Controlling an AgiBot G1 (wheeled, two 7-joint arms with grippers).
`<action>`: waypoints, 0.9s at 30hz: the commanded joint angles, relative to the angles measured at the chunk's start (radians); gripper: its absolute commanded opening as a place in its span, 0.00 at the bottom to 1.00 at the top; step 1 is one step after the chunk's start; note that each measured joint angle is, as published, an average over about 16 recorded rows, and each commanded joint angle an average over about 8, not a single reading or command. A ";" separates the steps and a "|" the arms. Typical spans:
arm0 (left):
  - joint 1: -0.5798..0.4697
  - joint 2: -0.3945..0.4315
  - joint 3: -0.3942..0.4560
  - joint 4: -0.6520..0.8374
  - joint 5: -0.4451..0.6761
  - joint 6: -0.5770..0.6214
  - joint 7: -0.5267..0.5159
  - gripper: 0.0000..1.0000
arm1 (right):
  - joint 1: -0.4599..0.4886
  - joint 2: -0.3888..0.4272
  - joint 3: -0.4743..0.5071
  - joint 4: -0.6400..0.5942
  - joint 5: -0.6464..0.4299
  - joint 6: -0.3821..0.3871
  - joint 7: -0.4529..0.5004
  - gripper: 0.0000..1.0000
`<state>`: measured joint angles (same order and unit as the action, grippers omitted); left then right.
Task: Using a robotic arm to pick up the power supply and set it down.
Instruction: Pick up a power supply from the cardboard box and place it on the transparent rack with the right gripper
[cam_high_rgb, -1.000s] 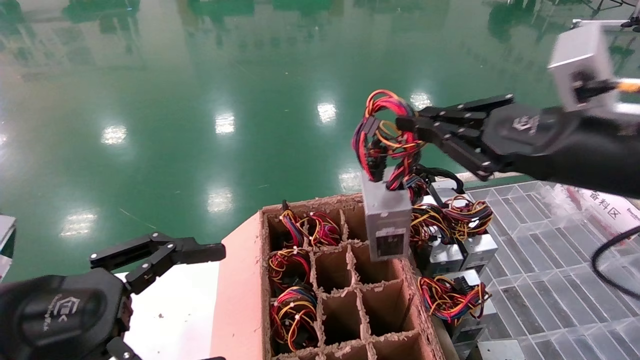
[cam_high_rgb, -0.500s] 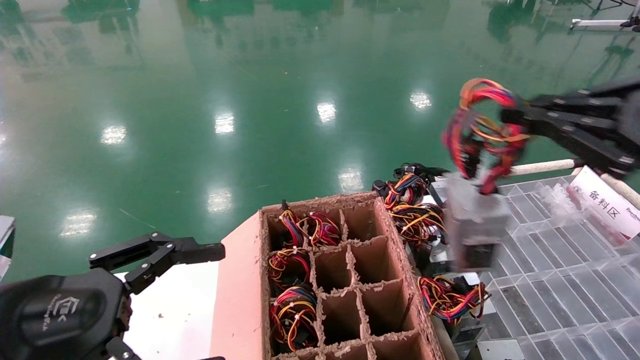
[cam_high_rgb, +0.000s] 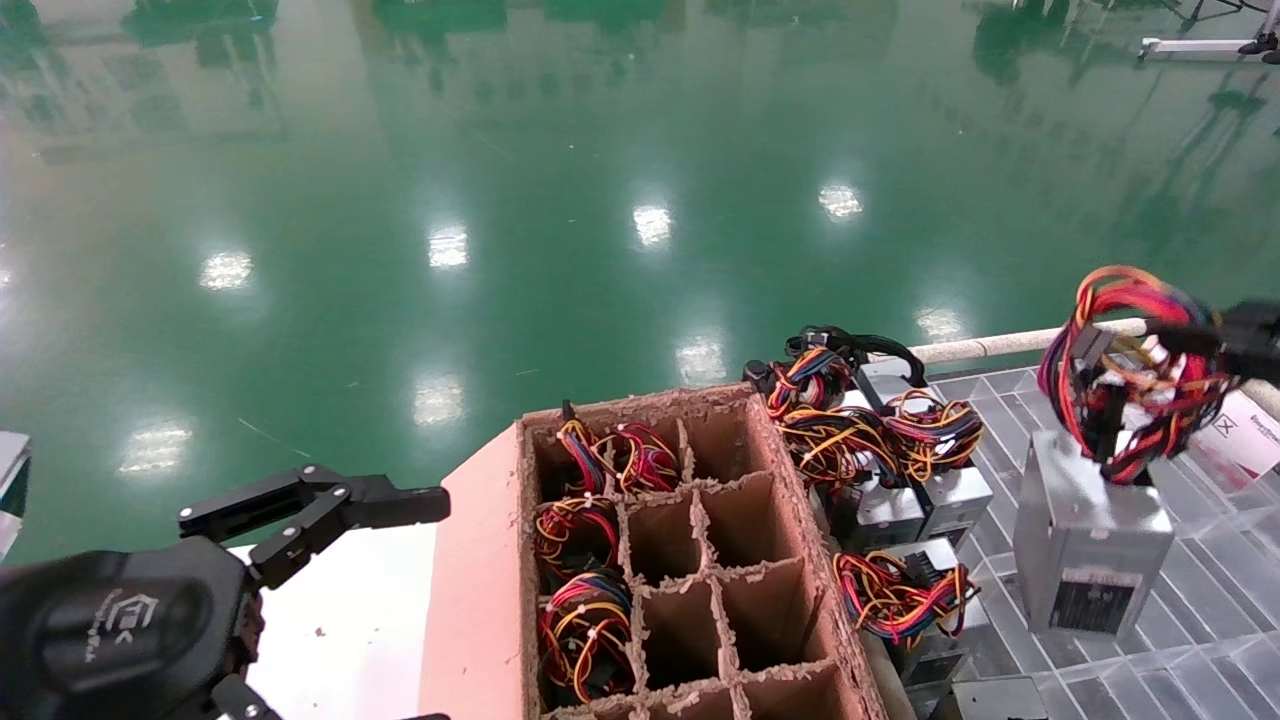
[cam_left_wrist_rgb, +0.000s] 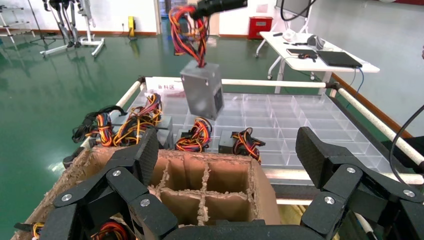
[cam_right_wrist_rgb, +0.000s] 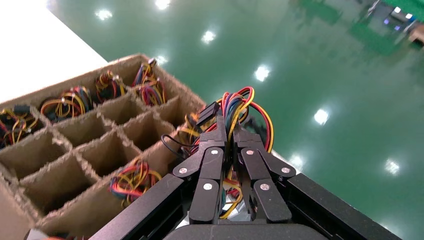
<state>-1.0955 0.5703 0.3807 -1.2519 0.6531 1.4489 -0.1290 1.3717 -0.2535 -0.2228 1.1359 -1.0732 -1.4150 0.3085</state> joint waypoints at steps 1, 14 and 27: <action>0.000 0.000 0.000 0.000 0.000 0.000 0.000 1.00 | -0.027 0.010 0.000 -0.016 0.003 0.001 -0.018 0.00; 0.000 0.000 0.000 0.000 0.000 0.000 0.000 1.00 | -0.097 -0.057 -0.032 -0.081 -0.031 0.042 -0.096 0.00; 0.000 0.000 0.000 0.000 0.000 0.000 0.000 1.00 | -0.105 -0.159 -0.043 -0.257 -0.028 0.049 -0.207 0.00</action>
<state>-1.0956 0.5702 0.3808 -1.2519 0.6530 1.4488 -0.1290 1.2656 -0.4125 -0.2649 0.8764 -1.0987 -1.3678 0.1011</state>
